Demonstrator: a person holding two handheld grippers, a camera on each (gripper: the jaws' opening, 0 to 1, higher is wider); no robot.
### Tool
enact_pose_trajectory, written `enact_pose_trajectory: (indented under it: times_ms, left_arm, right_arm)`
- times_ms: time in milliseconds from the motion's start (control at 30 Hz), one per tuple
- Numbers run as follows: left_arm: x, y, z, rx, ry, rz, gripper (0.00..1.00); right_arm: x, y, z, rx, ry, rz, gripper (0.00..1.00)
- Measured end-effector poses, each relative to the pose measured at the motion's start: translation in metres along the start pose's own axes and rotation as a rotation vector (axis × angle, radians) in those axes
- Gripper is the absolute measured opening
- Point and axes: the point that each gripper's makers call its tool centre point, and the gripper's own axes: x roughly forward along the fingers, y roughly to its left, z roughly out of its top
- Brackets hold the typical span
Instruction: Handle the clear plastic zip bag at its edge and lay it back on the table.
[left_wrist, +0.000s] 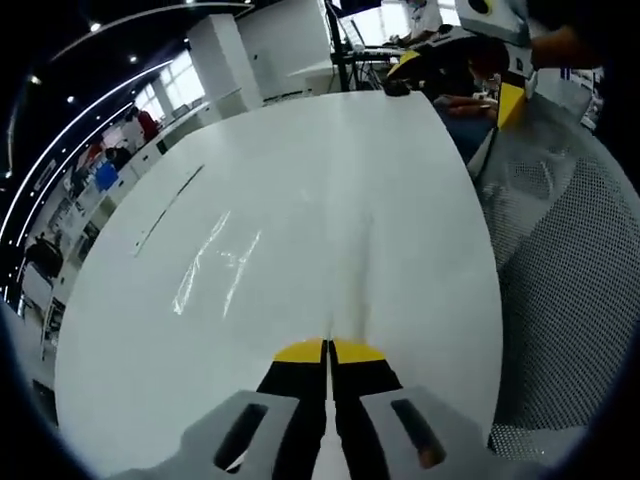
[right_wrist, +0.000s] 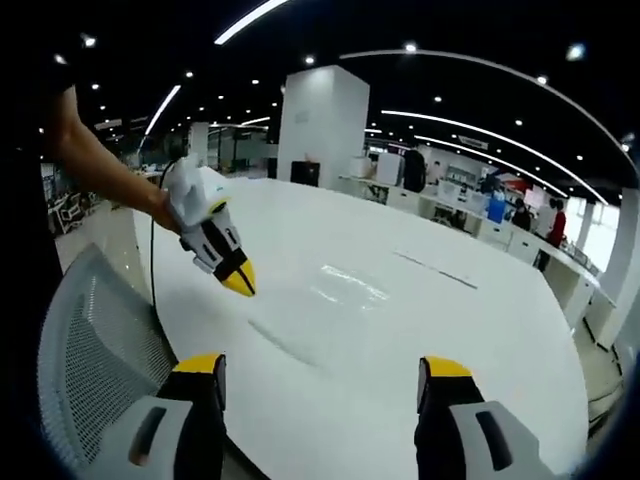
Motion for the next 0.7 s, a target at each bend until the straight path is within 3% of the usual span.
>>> enact_pose_trajectory:
  times_ms: [200, 267, 367, 600, 700]
  left_arm:
    - [-0.025, -0.006, 0.014, 0.046, 0.007, 0.018, 0.0]
    - [-0.03, -0.009, 0.019, 0.047, 0.006, 0.015, 0.0]
    - [-0.039, -0.013, 0.027, 0.073, 0.004, 0.017, 0.0]
    - [-0.057, -0.022, 0.046, 0.136, 0.01, 0.021, 0.0]
    - [-0.064, -0.027, 0.056, 0.154, 0.001, 0.017, 0.0]
  right_arm:
    - [0.008, 0.011, 0.026, -0.066, -0.022, 0.066, 0.76]
    - [0.01, 0.015, 0.032, -0.075, -0.022, 0.09, 0.69]
    - [0.019, 0.03, 0.047, -0.086, -0.018, 0.169, 0.68]
    - [0.035, 0.052, 0.057, -0.222, 0.027, 0.263, 0.59]
    - [0.042, 0.059, 0.054, -0.3, 0.064, 0.288, 0.52]
